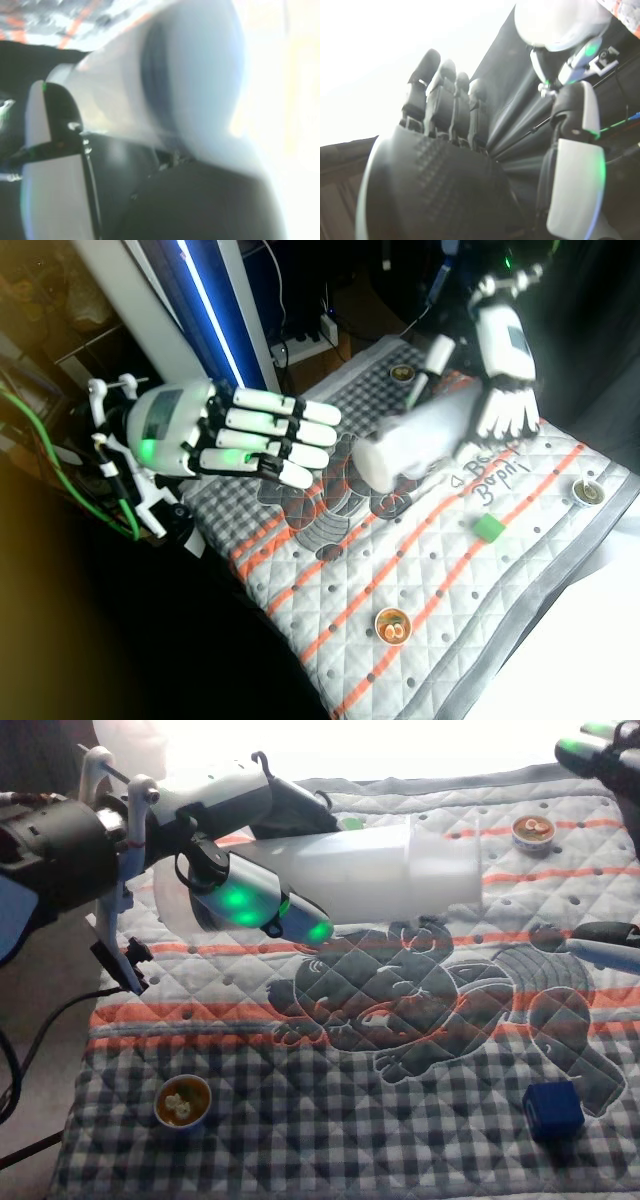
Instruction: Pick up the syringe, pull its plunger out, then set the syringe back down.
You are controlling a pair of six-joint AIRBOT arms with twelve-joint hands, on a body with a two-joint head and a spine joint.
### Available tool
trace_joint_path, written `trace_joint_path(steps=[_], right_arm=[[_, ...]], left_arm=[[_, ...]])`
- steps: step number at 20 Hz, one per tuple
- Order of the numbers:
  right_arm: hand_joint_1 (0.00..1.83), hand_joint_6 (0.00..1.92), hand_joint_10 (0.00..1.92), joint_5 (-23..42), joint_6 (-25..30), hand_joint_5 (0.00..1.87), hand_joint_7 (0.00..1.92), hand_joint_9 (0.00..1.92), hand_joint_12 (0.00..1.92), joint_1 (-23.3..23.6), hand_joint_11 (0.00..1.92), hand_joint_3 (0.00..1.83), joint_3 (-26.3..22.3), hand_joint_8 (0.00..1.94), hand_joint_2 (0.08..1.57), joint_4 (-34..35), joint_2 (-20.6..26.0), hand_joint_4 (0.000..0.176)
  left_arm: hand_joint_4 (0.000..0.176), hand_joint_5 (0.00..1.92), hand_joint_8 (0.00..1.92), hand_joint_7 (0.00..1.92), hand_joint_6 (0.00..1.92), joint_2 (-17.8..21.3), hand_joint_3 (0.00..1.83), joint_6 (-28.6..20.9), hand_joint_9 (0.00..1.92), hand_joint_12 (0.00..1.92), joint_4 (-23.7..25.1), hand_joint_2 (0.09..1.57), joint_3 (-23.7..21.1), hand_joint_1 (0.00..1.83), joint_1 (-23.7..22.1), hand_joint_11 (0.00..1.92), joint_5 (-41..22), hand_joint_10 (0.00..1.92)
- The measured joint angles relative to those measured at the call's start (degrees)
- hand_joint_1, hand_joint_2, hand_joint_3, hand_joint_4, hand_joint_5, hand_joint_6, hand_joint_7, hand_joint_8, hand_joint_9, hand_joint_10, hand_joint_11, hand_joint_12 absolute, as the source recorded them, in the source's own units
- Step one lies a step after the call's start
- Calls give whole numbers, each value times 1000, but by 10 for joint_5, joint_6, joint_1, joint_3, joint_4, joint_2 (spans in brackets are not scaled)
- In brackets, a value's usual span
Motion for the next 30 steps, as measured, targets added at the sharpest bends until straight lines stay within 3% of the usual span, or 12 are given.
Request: trace_joint_path(steps=[2,7,10,16,18,20,21,22,23,26,28,30], right_arm=[[929,2,1,1,2,264,187,210,850,3,0,0,0,0,850,-5,-5,28],[887,0,4,-11,6,239,208,226,931,33,0,0,2,4,781,-26,-23,53],[863,0,18,-29,48,220,239,275,1107,50,0,8,23,8,818,-55,-52,2],[1067,33,31,-66,68,363,367,358,1067,57,0,14,37,21,844,-61,-68,0],[1113,43,74,-70,68,432,463,465,1229,57,1,22,40,36,895,-58,-73,0],[1215,106,643,-75,68,613,633,447,1342,57,164,0,43,197,989,-57,-76,0],[1232,419,1032,-75,68,657,594,479,1393,57,366,5,43,703,1039,-57,-76,0],[1171,1183,1240,-73,69,722,745,540,1442,59,497,13,43,1188,1185,-57,-77,0],[1306,1384,1374,-69,72,717,778,692,1564,62,564,6,44,1302,1208,-59,-77,0],[1218,1146,1747,-64,73,815,908,925,1913,62,957,0,44,1368,1188,-62,-77,0],[1175,1293,1753,-66,72,756,813,810,1906,62,810,2,44,1441,1225,-66,-77,0],[1159,1415,1611,-70,72,751,798,741,1809,62,699,1,45,1328,1229,-62,-80,24]], left_arm=[[0,882,1360,634,1269,17,0,1,243,1912,14,1231,-25,1194,0,0,11,1097],[0,860,1400,616,1303,39,0,2,211,1921,34,1242,-61,1186,2,0,43,1329],[0,873,1308,680,1301,39,0,2,316,1921,34,1223,-61,1196,3,0,45,1221],[0,897,1301,701,1243,39,0,2,379,1921,37,1209,-66,1196,5,10,47,1246],[0,894,1289,715,1246,39,0,2,377,1921,39,1208,-69,1193,5,30,50,1294],[0,895,1324,683,1246,39,0,4,316,1904,41,1215,-69,1195,5,0,53,1194],[0,886,1385,672,1228,39,1,4,278,1918,41,1221,-69,1181,6,0,53,1367],[0,881,1382,683,1230,39,0,4,330,1920,42,1221,-69,1178,6,25,53,1397],[0,872,1336,694,1276,39,0,9,392,1921,44,1221,-71,1183,7,39,53,1314],[0,881,1253,765,1244,40,0,9,481,1893,44,1199,-71,1186,8,54,53,1201],[0,854,1306,723,1292,43,2,6,456,1869,38,1218,-71,1177,12,63,57,1202],[0,871,1358,694,1252,46,0,5,436,1894,35,1221,-73,1178,14,84,62,1237]])
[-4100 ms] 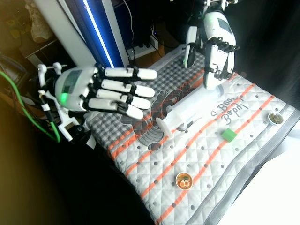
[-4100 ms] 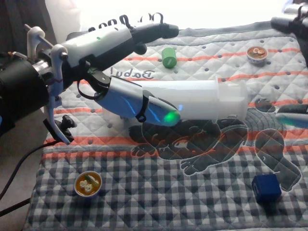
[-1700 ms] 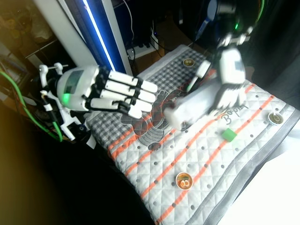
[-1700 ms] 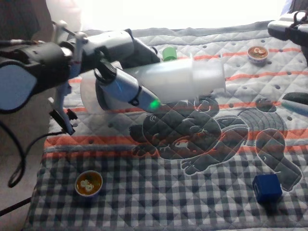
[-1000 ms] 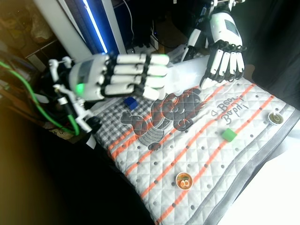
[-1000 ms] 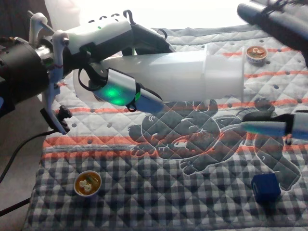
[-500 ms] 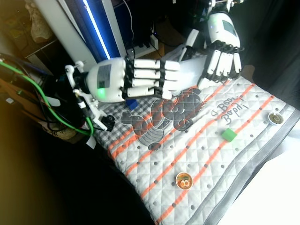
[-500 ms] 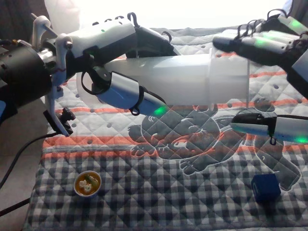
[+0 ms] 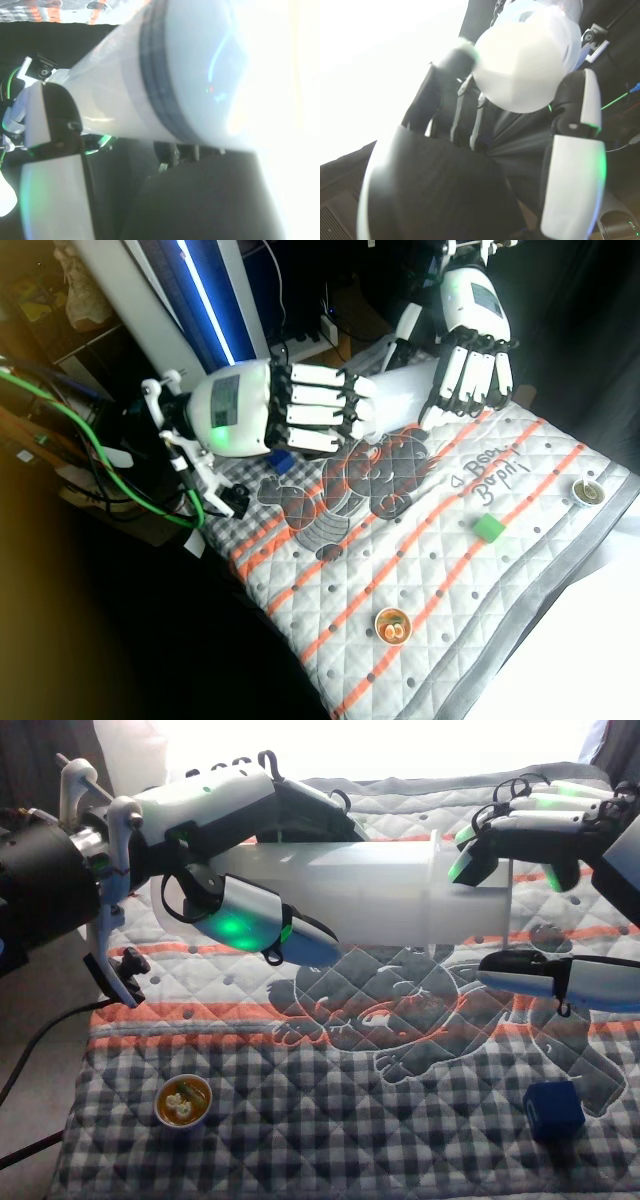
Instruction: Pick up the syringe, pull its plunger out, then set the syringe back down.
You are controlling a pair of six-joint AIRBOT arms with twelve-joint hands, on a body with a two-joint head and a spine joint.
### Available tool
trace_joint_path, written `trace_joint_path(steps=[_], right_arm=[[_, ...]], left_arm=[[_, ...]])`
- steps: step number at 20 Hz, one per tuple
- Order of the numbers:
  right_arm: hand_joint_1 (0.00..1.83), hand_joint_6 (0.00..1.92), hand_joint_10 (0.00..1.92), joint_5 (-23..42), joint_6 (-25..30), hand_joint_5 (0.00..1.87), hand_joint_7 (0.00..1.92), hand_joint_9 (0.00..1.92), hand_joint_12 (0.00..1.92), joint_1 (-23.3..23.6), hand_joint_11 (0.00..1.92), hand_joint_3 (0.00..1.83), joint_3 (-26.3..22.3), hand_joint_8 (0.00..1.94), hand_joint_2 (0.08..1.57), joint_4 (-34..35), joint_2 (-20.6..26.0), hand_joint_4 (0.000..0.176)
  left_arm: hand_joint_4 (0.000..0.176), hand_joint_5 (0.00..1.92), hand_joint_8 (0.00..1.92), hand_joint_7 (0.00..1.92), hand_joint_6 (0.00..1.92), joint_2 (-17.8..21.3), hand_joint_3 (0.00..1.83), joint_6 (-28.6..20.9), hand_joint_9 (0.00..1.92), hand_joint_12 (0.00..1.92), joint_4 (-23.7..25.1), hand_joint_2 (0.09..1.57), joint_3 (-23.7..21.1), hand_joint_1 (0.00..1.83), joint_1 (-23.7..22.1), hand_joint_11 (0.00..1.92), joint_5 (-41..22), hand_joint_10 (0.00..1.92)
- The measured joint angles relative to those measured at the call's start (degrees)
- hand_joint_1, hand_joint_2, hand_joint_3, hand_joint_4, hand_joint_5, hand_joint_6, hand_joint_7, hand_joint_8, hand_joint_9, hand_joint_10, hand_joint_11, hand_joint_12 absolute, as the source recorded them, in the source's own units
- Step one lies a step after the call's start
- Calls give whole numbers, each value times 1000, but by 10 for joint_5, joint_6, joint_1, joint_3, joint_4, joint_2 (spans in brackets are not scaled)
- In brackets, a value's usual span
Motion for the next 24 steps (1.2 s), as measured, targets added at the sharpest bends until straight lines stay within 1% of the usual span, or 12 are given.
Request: trace_joint_path(steps=[1,7,9,12,14,16,18,19,20,21,22,24], right_arm=[[1174,1286,1671,0,0,777,815,775,1869,0,741,0,0,1402,1219,-1,0,0],[1186,1273,1638,3,2,784,882,818,1807,0,800,0,-1,1305,1198,-7,10,0],[1349,1281,1362,6,2,814,846,809,1664,0,768,0,-2,1248,1176,-7,14,0],[1358,1298,1330,14,3,771,870,840,1647,-5,797,0,-6,1220,1173,-7,20,0],[1360,1286,1332,19,3,779,878,869,1646,-8,838,0,-8,1163,1166,-5,21,0],[1359,1299,1341,26,4,794,881,856,1712,-16,797,0,-9,1142,1165,-2,26,0],[1358,1339,1318,33,5,768,887,838,1740,-23,773,0,-11,1189,1169,2,29,0],[1202,1259,1620,35,5,787,919,894,1881,-29,881,6,-14,1263,1180,4,32,0],[1202,1259,1620,37,5,787,919,894,1881,-33,881,6,-16,1263,1180,5,34,0],[1206,1230,1614,38,5,786,923,877,1866,-35,863,7,-16,1288,1179,5,37,0],[1353,1299,1333,45,6,746,880,851,1749,-42,849,9,-20,1258,1168,10,41,0],[1231,1241,1485,59,7,797,909,874,1800,-53,878,13,-22,1261,1170,16,44,0]], left_arm=[[0,879,1364,683,1246,1,0,0,398,1916,-1,1221,0,1182,0,28,1,1262],[0,862,1435,620,1270,14,3,-6,249,1921,-13,1240,-7,1181,3,0,7,1372],[0,848,1480,600,1278,18,1,-6,222,1921,-13,1251,-7,1173,3,19,12,1479],[0,855,1446,644,1252,23,0,-3,275,1921,-15,1239,-10,1172,3,65,13,1513],[0,876,1422,662,1220,29,0,18,338,1921,-29,1227,-15,1181,3,137,13,1522],[0,898,1446,651,1178,35,0,61,398,1921,-53,1224,-27,1189,3,354,17,1579],[0,910,1464,680,1108,38,0,64,550,1921,-53,1213,-28,1193,9,533,25,1593],[0,914,1426,702,1110,38,0,64,534,1921,-54,1205,-29,1192,12,363,26,1479],[0,914,1426,702,1110,38,0,64,534,1921,-57,1205,-29,1192,15,363,27,1479],[0,924,1426,679,1121,39,1,65,447,1921,-63,1208,-29,1196,18,180,29,1436],[0,897,1469,715,1081,40,0,63,481,1921,-70,1209,-29,1188,20,191,31,1492],[0,878,1472,730,1092,42,1,63,496,1921,-75,1210,-29,1184,22,196,37,1513]])
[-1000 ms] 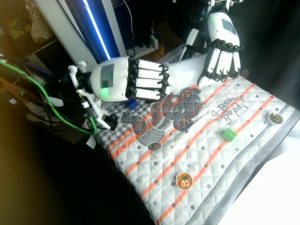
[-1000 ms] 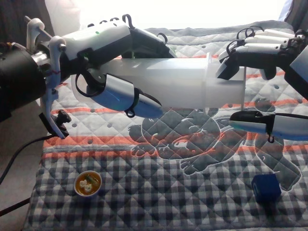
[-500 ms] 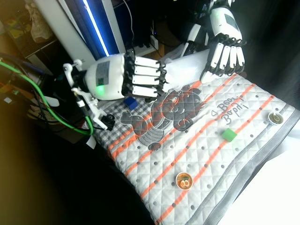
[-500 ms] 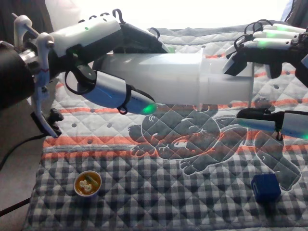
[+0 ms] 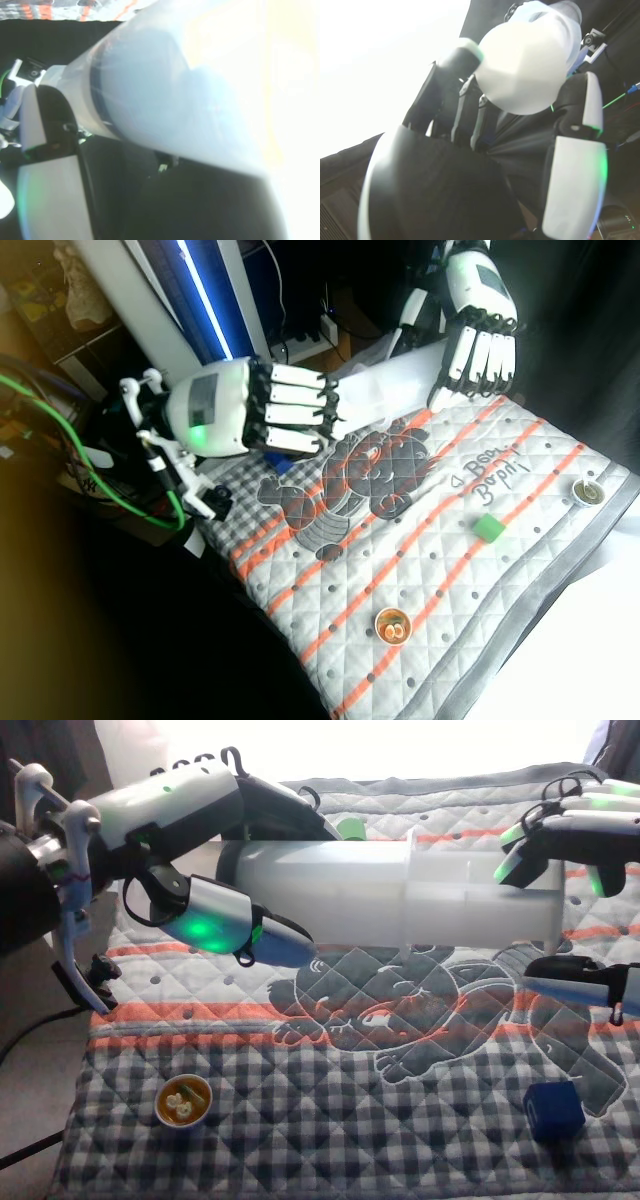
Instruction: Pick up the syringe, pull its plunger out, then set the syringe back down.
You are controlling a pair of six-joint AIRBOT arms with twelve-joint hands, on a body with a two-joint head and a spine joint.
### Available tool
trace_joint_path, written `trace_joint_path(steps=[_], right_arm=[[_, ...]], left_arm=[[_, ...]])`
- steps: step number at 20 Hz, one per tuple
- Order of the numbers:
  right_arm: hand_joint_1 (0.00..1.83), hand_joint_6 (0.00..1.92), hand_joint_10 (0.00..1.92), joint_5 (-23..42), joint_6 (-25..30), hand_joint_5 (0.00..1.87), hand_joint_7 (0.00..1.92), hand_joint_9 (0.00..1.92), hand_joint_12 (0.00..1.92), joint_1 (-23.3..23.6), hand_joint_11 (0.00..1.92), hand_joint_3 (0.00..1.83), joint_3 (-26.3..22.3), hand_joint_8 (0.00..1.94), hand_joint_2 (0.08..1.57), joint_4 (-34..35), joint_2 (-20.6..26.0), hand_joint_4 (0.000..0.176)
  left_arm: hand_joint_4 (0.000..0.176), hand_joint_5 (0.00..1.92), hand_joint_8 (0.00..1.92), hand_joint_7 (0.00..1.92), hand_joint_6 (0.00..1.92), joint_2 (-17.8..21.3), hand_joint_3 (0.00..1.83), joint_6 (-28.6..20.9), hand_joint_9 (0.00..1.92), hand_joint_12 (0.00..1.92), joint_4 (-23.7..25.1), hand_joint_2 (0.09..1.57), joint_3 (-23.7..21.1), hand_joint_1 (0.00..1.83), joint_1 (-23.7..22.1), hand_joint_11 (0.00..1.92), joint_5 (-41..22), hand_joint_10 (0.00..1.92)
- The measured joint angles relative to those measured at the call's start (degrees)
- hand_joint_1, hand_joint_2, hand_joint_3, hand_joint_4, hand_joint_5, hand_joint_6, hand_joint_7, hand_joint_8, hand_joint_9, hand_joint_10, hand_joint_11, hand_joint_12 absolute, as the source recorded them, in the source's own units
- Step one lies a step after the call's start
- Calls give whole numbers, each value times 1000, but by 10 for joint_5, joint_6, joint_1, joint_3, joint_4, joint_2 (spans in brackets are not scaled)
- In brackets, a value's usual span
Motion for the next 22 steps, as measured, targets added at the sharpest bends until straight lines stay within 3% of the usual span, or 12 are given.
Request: trace_joint_path(steps=[4,5,8,12,13,14,15,16,18,19,20,22], right_arm=[[1360,1379,1329,12,-1,725,873,867,1704,-10,913,31,-2,1199,1160,8,7,0],[1393,1439,1460,15,-1,773,978,998,1793,-14,1029,872,-3,1307,725,10,7,0],[1388,1494,1462,26,-6,737,958,978,1818,-23,991,849,-6,1295,748,24,11,0],[1363,1393,1527,33,-10,708,862,810,1907,-27,855,527,-6,1370,945,31,15,0],[1245,1399,1728,36,-11,747,907,935,1918,-27,903,657,-6,1452,891,33,15,0],[1354,1426,1643,38,-12,772,921,916,1887,-27,686,892,-7,1499,758,34,15,0],[1354,1426,1643,40,-12,772,921,916,1887,-28,686,892,-6,1499,758,34,15,0],[1263,1400,1711,41,-12,821,969,998,1919,-31,908,885,-7,1449,752,37,16,0],[1365,1463,1504,41,-12,739,886,847,1812,-31,858,674,-7,1367,864,41,17,0],[1365,1463,1504,41,-13,739,886,847,1812,-31,858,674,-7,1367,864,43,18,0],[1383,1508,1468,42,-13,788,948,950,1782,-31,939,881,-7,1320,733,45,18,0],[1385,1498,1486,44,-14,780,952,959,1811,-31,985,892,-7,1321,727,45,18,0]], left_arm=[[0,876,1554,695,1049,3,2,2,434,1921,-12,1221,0,1189,11,203,13,1552],[0,889,1542,631,1114,5,1,2,353,1921,-17,1232,0,1183,17,166,17,1518],[0,897,1491,622,1160,7,0,10,438,1921,-17,1230,-1,1191,22,255,18,1396],[0,898,1460,642,1167,12,1,13,450,1921,-29,1225,-1,1189,30,214,26,1375],[0,889,1435,631,1215,13,1,15,380,1921,-30,1230,-1,1191,30,87,28,1300],[0,912,1458,660,1124,16,0,15,415,1921,-33,1218,-1,1192,34,100,36,1374],[0,912,1458,660,1124,16,0,15,415,1921,-38,1218,-1,1192,35,100,36,1374],[0,905,1410,656,1182,16,1,15,387,1921,-40,1220,-1,1191,36,66,37,1310],[0,922,1347,702,1164,18,0,15,437,1921,-45,1204,-1,1194,40,60,40,1235],[0,922,1347,702,1164,19,0,16,437,1921,-45,1204,-1,1194,40,60,41,1235],[0,918,1366,691,1162,21,0,16,462,1921,-46,1207,-1,1194,42,120,45,1211],[0,906,1440,686,1122,23,0,16,468,1921,-49,1213,-1,1185,43,166,45,1327]])
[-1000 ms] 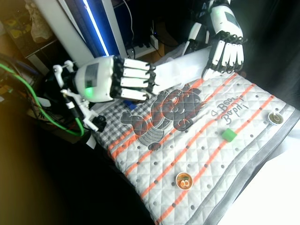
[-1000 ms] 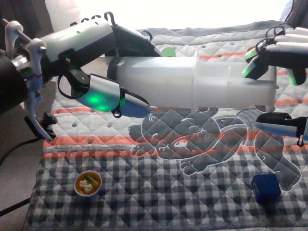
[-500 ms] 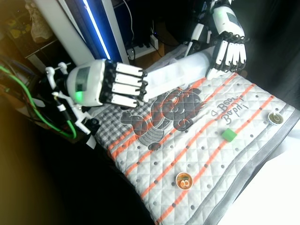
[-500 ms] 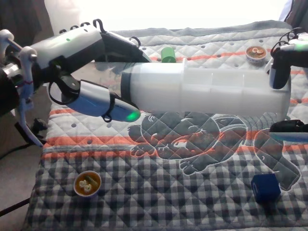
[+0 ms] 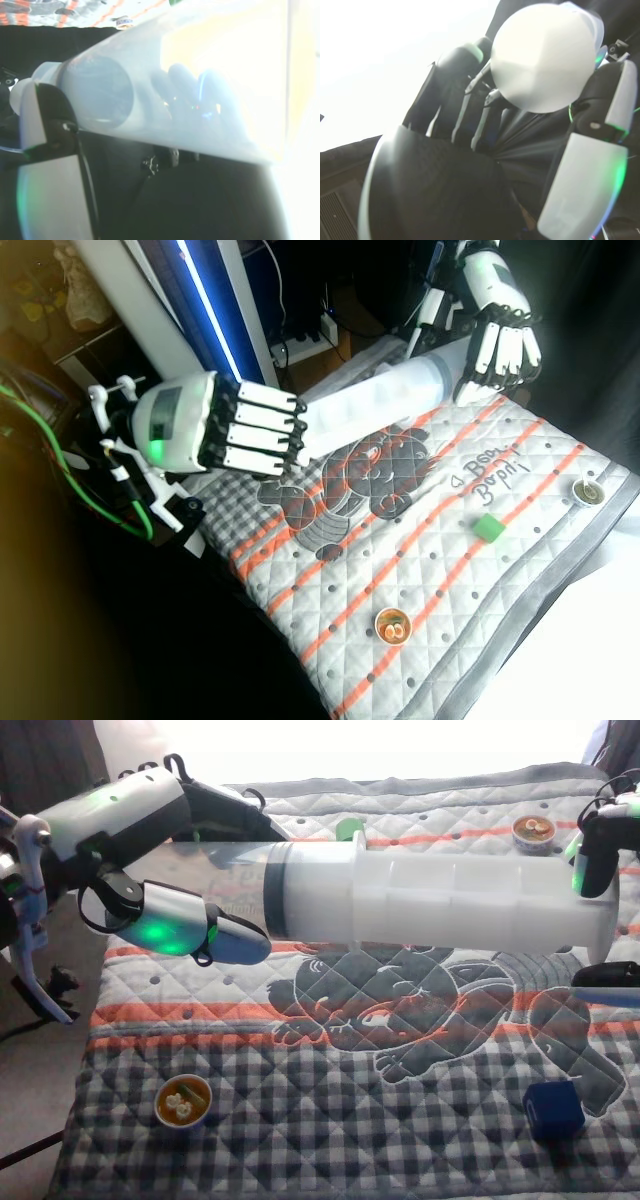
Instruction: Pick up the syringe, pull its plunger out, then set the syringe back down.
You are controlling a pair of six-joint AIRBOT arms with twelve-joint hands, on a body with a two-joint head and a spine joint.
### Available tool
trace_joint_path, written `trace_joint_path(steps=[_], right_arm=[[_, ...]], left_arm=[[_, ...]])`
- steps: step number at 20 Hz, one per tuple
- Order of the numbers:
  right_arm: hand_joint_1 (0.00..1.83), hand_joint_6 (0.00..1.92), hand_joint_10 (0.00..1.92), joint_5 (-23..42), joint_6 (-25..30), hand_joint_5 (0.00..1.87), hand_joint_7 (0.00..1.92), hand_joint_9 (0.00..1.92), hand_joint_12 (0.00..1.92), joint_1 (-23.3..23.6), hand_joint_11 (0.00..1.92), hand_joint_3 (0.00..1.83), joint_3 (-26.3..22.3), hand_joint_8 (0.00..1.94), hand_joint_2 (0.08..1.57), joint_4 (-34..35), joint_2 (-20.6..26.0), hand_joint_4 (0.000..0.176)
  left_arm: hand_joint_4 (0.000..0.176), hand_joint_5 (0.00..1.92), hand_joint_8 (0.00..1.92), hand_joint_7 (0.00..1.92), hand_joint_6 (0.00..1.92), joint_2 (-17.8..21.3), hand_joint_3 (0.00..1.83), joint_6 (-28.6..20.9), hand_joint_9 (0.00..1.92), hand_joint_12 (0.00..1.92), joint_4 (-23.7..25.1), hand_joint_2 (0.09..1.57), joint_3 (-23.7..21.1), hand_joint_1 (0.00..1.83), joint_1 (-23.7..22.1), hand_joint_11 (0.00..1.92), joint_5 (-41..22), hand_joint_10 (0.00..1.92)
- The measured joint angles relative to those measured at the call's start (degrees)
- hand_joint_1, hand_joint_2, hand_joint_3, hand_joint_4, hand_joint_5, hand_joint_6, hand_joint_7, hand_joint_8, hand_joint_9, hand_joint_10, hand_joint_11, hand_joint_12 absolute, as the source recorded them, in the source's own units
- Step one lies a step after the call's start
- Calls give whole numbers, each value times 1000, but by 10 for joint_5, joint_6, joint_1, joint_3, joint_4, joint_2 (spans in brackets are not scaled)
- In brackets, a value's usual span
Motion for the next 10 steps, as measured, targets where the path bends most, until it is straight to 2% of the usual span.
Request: trace_joint_path(steps=[2,3,5,6,7,8,10], right_arm=[[1383,1505,1524,1,-1,785,935,960,1837,0,1030,911,0,1332,723,3,0,0],[1372,1470,1483,1,-1,746,894,884,1798,0,963,664,0,1278,858,5,0,0],[1385,1493,1517,1,-1,758,943,959,1816,0,993,892,0,1345,735,7,0,0],[1383,1519,1513,1,-1,747,939,949,1815,0,977,885,0,1348,743,7,1,0],[1383,1519,1513,1,-1,747,939,949,1815,0,977,885,0,1348,743,7,1,0],[1252,1459,1660,1,-1,760,949,998,1891,0,1013,797,0,1414,811,7,1,0],[1221,1433,1713,1,-2,757,934,998,1915,0,1030,734,0,1437,851,9,1,0]], left_arm=[[0,908,1452,681,1119,0,1,1,446,1921,-3,1214,0,1183,0,123,0,1346],[0,906,1437,683,1132,1,0,1,438,1921,-3,1214,0,1183,0,125,0,1343],[0,905,1423,679,1148,2,0,1,413,1921,-4,1215,0,1184,2,76,1,1298],[0,926,1438,705,1068,2,0,1,473,1921,-6,1204,0,1191,3,177,4,1365],[0,926,1438,705,1068,2,0,1,473,1921,-8,1204,0,1191,5,177,4,1365],[0,931,1406,706,1088,3,0,1,469,1921,-9,1200,1,1194,5,178,4,1341],[0,925,1407,710,1092,4,0,1,472,1921,-10,1200,1,1192,5,185,4,1348]])
